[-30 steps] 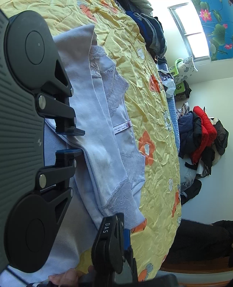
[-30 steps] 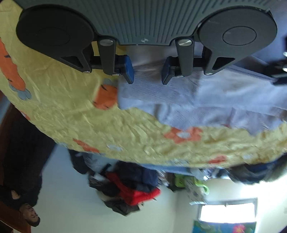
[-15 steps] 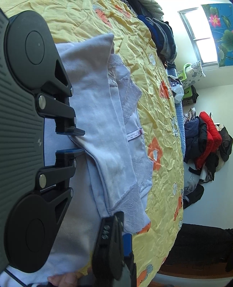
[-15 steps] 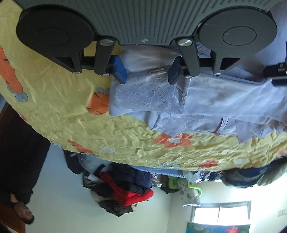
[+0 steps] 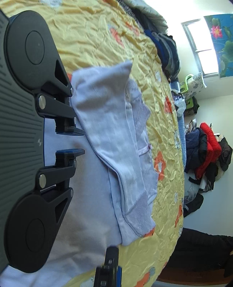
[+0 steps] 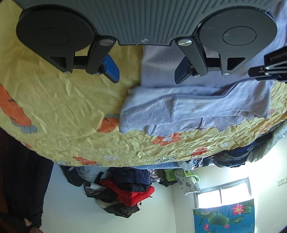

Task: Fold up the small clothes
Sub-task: 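Move both grippers toward the hem of the lavender shirt, then close both grippers on the shirt hem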

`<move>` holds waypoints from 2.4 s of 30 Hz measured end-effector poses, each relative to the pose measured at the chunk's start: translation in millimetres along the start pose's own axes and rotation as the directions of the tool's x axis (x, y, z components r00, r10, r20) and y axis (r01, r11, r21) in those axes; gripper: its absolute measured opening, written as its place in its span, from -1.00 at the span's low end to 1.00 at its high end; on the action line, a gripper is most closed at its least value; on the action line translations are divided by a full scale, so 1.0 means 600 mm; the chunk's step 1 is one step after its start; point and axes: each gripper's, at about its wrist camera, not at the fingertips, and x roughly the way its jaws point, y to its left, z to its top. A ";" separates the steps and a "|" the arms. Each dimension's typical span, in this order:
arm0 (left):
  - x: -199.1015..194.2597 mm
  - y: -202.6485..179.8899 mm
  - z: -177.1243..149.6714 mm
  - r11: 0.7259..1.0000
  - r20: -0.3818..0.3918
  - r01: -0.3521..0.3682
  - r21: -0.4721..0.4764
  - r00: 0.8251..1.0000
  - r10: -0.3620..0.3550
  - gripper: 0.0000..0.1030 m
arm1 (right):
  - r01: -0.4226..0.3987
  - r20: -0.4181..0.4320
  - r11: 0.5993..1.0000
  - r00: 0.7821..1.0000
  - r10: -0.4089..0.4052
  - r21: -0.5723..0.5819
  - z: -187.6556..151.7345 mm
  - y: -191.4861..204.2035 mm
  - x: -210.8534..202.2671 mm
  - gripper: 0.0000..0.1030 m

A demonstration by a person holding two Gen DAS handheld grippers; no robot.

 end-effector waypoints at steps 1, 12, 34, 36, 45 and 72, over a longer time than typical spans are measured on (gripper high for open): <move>-0.008 0.005 -0.007 1.000 0.004 -0.011 -0.002 1.000 0.011 -0.72 | -0.012 -0.006 1.000 1.000 0.012 0.013 -0.010 -0.006 -0.010 0.39; -0.068 0.020 -0.084 0.998 -0.036 -0.045 0.038 0.998 0.046 -0.72 | -0.071 0.036 0.997 0.997 0.070 0.037 -0.077 0.000 -0.084 0.40; -0.143 0.083 -0.126 0.997 -0.031 0.082 0.006 0.996 -0.082 0.33 | -0.087 -0.055 0.993 0.995 0.083 -0.074 -0.076 -0.027 -0.162 0.51; -0.160 0.097 -0.133 0.992 -0.042 0.128 -0.003 0.991 -0.128 0.37 | -0.138 -0.109 0.989 0.985 0.133 -0.044 -0.083 -0.042 -0.178 0.51; -0.184 0.156 -0.177 0.943 -0.233 0.320 -0.087 0.914 -0.332 0.37 | -0.328 -0.271 0.942 0.903 0.334 0.068 -0.127 -0.088 -0.232 0.46; -0.180 0.148 -0.181 0.843 -0.331 0.498 -0.203 0.776 -0.538 -0.88 | -0.469 -0.343 0.842 0.771 0.537 0.266 -0.145 -0.095 -0.196 -0.83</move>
